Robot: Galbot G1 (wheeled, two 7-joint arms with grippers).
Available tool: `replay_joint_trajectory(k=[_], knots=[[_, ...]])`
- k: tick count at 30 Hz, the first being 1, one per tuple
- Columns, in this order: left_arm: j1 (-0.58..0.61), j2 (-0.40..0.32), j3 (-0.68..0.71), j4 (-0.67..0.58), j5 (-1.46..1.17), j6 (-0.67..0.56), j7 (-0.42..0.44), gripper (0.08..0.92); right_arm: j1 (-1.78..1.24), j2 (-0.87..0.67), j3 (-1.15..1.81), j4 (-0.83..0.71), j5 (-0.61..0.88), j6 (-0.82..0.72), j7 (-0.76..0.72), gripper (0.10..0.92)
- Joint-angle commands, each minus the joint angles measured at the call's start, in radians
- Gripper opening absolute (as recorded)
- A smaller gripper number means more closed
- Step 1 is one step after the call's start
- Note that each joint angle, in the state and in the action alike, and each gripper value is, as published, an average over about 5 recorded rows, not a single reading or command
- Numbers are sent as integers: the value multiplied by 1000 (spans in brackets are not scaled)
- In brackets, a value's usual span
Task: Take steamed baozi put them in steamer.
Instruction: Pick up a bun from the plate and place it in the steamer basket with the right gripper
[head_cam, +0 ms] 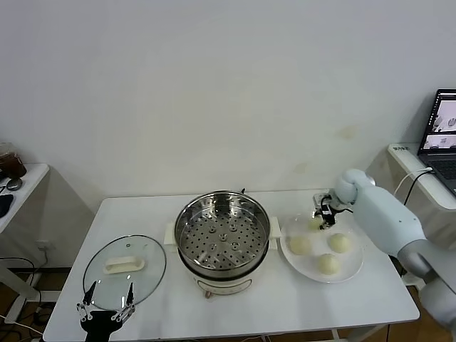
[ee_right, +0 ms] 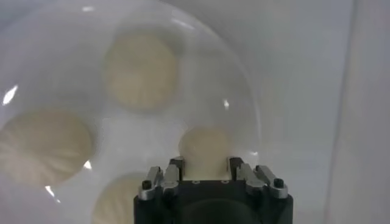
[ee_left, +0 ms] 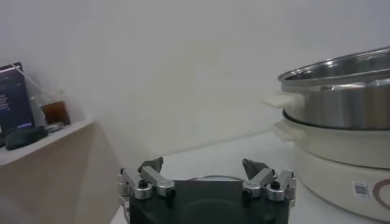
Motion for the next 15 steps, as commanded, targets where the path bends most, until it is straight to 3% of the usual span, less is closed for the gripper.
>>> replay_joint_trajectory(k=[1,8,15], knots=[[0,1,0,-1,-2,0,1,823,108,-77,-85,125,167,-3,-11,480],[-6,9,4,-10,-9,-3,4,823,371,-85,-303,283,417,42,-35,484],[-10,19,-8,-21,-21,-2,6,823,563,74,-499,307,567,123,-23,484]])
